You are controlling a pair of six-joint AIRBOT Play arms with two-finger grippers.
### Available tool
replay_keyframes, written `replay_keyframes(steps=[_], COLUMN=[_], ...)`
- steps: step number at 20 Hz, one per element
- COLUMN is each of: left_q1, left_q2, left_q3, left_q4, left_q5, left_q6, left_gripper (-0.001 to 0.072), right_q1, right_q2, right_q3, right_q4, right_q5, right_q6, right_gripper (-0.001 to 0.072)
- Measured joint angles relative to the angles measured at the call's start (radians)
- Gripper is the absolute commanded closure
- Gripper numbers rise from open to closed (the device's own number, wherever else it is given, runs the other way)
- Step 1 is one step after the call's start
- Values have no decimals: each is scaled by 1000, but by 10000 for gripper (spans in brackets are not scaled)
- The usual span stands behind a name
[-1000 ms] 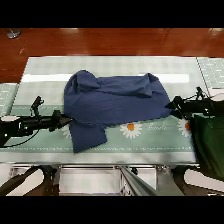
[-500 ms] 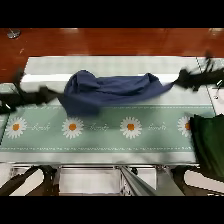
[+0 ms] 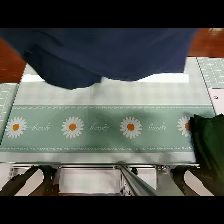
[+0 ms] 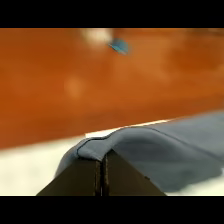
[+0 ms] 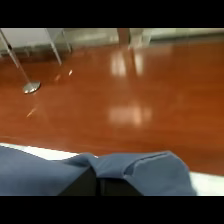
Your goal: Fold the shirts.
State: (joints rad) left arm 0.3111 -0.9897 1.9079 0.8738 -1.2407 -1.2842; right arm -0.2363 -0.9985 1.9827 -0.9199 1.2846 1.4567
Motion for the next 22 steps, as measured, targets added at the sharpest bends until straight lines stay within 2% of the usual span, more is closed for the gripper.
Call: replay_keyframes(steps=[4, 6, 11, 16, 19, 22], left_q1=[-11, -72, -443, -781, -842, -806], left_q2=[103, 156, 260, 258, 203, 109], left_q3=[104, 123, 131, 27, -77, -212], left_q4=[177, 256, 568, 948, 1094, 1155], left_q5=[-43, -61, -122, -206, -232, -232], left_q6=[-43, -52, -86, -116, -157, -260], left_gripper=[681, 682, 682, 681, 681, 681], right_q1=[2, 2, 2, 2, 2, 2], right_q2=[169, 235, 337, 359, 346, 302], right_q3=[42, 48, 53, -49, -200, -377], right_q4=[-74, -115, -186, -210, -212, -216], right_q5=[96, 146, 299, 426, 435, 398], right_q6=[13, 23, 50, 63, 57, 32], right_gripper=[696, 696, 696, 696, 696, 696])
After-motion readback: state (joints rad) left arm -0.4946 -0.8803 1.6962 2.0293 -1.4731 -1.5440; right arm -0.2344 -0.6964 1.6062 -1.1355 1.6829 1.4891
